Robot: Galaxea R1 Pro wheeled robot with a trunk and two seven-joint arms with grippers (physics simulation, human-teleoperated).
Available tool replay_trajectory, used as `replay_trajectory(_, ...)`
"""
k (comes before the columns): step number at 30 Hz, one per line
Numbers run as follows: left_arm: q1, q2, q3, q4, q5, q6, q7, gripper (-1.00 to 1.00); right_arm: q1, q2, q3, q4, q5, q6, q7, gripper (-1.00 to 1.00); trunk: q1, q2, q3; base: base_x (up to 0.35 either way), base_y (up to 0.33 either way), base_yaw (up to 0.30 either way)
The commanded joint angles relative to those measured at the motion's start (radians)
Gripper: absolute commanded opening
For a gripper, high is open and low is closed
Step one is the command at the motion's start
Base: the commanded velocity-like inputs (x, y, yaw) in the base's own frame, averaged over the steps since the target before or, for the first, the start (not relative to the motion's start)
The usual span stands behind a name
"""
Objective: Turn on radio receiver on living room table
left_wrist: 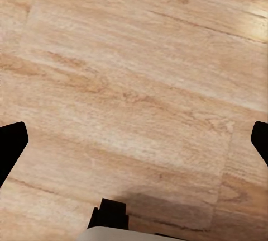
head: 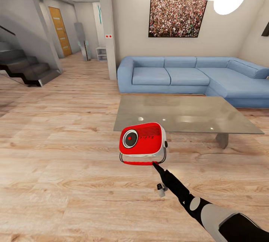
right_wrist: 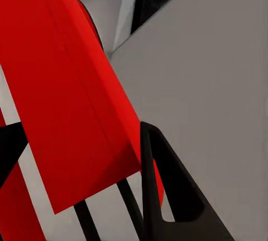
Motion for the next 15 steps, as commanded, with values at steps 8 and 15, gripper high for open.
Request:
replay_trajectory(8,0.000,0.004,0.003,-0.001,0.000,0.001,0.001,1.00,0.000,0.001,-0.008,-0.001,0.017,-0.002,0.000,-1.00,0.000,0.000,0.000,0.000,0.000,0.000)
replay_trajectory(15,0.000,0.029,0.002,-0.212,0.001,0.319,-0.002,1.00,0.000,0.000,-0.008,-0.002,0.234,0.000,0.000,-1.00,0.000,0.000,0.000,0.000,0.000,0.000)
